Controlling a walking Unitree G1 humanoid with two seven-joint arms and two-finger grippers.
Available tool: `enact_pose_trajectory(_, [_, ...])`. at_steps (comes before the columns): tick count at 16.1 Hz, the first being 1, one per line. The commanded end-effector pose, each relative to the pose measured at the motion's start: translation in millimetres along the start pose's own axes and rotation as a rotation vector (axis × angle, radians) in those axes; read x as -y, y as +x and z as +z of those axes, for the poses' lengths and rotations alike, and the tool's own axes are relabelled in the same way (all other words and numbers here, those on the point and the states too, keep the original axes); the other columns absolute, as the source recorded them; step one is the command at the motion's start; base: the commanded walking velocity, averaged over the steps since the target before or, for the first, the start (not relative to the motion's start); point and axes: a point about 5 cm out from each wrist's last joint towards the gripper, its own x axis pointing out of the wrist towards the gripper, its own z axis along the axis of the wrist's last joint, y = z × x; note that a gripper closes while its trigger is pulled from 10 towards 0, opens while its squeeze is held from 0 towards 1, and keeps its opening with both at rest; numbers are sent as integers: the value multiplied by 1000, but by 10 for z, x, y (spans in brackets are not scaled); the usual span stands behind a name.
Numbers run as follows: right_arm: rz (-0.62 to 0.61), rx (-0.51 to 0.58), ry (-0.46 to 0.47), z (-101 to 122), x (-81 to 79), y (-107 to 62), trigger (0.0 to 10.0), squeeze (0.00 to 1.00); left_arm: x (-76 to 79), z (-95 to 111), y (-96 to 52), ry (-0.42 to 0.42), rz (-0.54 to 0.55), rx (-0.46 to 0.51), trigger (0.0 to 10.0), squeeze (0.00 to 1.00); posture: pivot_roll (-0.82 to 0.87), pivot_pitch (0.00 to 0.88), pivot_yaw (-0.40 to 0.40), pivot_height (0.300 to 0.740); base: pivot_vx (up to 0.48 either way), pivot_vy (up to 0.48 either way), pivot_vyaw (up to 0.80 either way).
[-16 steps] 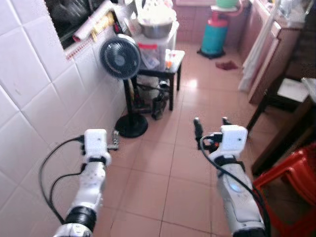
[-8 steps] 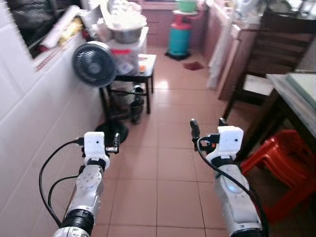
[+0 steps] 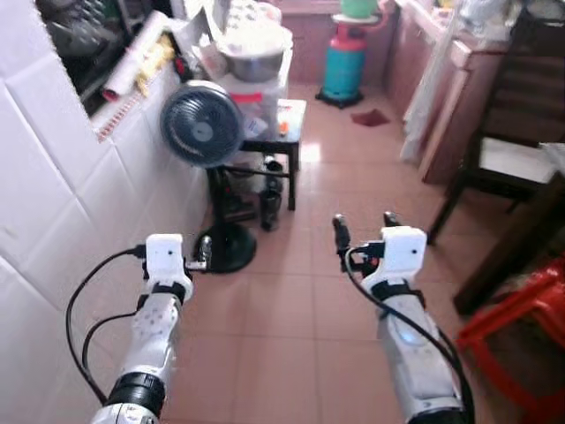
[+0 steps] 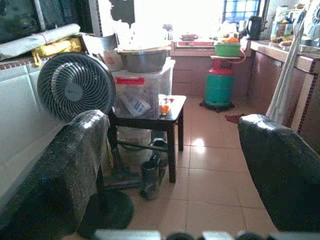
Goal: Setting the table
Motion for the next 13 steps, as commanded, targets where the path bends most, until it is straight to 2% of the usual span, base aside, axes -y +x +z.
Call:
enact_pose_trajectory(1, [-26,1,-15,2,95,-13,10000,0,128,8,15,-11,-34,1,10000,0,-25,0,12,740,266,398,0])
enact_pose_trajectory(4, [-23,-6,-15,-27,85,-18,10000,0,178,-28,6,-14,-37,-13,10000,0,-23,0,12,740,85,121,0])
enact_pose_trajectory(5, [-25,-24,-19,-87,96,-34,10000,0,210,-166,-25,12,-46,-94,10000,0,-21,0,10,740,0,0,0])
enact_pose_trajectory(6, [-29,-41,-23,-131,110,-44,10000,0,215,-241,-57,24,-58,-126,10000,0,-21,0,10,740,0,0,0])
enact_pose_trajectory(8, [-58,-107,-13,-297,177,-94,10000,0,199,-499,-194,63,-87,-243,10000,0,-18,0,6,740,0,0,0])
enact_pose_trajectory(9, [-76,-141,-4,-378,214,-118,10000,0,188,-603,-261,68,-100,-293,10000,0,-15,0,4,740,0,0,0])
enact_pose_trajectory(10, [-119,-204,-1,-519,292,-167,10000,0,188,-771,-368,39,-95,-393,10000,0,-13,0,0,740,0,0,0])
enact_pose_trajectory(11, [-147,-262,1,-637,347,-212,10000,0,217,-871,-438,25,-111,-460,10000,0,-12,0,-1,740,0,0,0])
enact_pose_trajectory(13, [-181,-360,12,-838,421,-312,10000,0,218,-967,-513,78,-147,-520,10000,0,-10,0,-4,740,0,0,0])
